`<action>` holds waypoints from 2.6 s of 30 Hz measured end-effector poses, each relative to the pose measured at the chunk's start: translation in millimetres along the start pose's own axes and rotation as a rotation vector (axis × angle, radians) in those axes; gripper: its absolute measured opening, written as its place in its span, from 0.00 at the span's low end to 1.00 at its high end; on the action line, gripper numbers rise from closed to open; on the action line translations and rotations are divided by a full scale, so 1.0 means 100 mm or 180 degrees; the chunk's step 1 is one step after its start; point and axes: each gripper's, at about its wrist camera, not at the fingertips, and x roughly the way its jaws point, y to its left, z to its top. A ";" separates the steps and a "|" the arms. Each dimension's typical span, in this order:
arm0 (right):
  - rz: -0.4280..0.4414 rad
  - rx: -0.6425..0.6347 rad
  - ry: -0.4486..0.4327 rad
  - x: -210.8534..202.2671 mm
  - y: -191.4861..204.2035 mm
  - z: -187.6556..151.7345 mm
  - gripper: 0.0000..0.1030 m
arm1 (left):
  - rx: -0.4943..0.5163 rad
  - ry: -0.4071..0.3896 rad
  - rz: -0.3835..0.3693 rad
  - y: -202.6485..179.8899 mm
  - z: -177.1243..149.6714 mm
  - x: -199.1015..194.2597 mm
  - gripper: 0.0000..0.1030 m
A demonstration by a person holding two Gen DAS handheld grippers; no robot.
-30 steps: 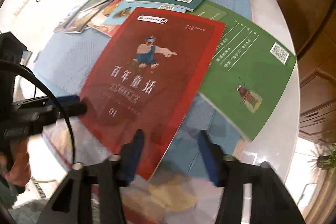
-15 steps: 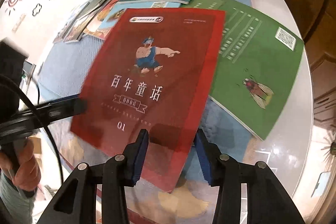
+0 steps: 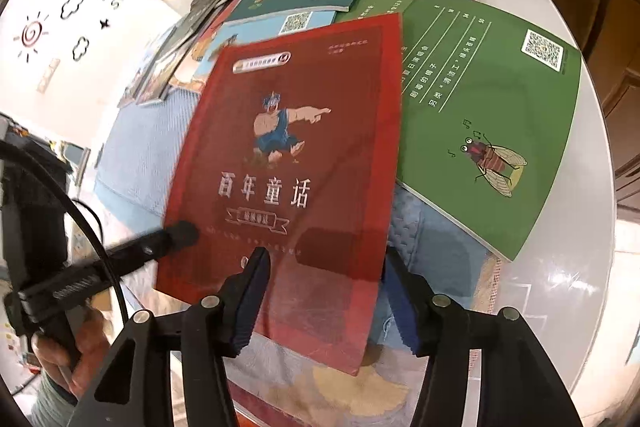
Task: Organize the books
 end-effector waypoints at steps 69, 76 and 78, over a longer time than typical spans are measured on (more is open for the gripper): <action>-0.0001 -0.1773 -0.0245 -0.45 0.91 -0.45 0.37 | 0.0262 -0.0417 -0.0041 -0.38 -0.19 -0.72 0.18; 0.0171 -0.2036 -0.0350 -0.38 1.63 -0.28 0.38 | 0.0137 -0.0742 -0.0046 0.10 -0.05 -1.20 0.18; 0.0239 -0.2075 -0.0368 -0.29 1.89 -0.18 0.38 | 0.0116 -0.0842 -0.0025 0.37 0.09 -1.39 0.18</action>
